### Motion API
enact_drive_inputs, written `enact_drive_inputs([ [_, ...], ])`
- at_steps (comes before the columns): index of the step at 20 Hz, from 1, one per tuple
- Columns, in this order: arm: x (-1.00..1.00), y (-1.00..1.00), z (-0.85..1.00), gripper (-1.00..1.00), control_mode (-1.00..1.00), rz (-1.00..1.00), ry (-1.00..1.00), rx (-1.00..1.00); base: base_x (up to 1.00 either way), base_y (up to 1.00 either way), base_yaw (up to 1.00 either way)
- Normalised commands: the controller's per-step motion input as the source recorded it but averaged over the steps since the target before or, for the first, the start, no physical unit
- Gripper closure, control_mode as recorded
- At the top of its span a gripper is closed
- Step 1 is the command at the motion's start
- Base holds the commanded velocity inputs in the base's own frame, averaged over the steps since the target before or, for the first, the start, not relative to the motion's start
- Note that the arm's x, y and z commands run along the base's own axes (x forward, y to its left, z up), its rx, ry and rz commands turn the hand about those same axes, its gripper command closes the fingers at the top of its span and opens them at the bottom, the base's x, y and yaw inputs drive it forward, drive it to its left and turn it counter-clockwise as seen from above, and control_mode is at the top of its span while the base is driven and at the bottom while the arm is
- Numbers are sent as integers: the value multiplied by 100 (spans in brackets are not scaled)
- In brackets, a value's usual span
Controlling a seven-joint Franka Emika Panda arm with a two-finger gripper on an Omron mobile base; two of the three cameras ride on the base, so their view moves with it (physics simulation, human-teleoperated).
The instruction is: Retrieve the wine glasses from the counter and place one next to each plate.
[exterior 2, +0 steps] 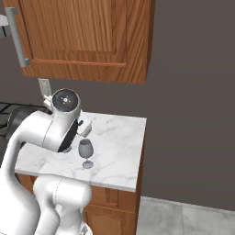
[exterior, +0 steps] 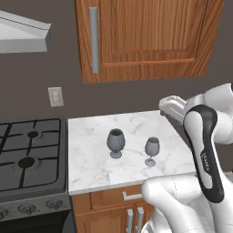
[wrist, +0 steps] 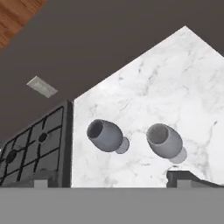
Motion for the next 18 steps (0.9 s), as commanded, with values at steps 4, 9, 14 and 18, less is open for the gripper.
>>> enact_drive_inputs([
  [4,-7,-37,37,-100,-100,-20,28,53,0,0,0],
  [9,-1,-43,17,-100,-100,-10,50,38,0,0,0],
  [14,9,-17,1,-100,-100,0,50,33,0,0,0],
  [18,4,-4,0,-100,-100,6,25,21,0,0,0],
])
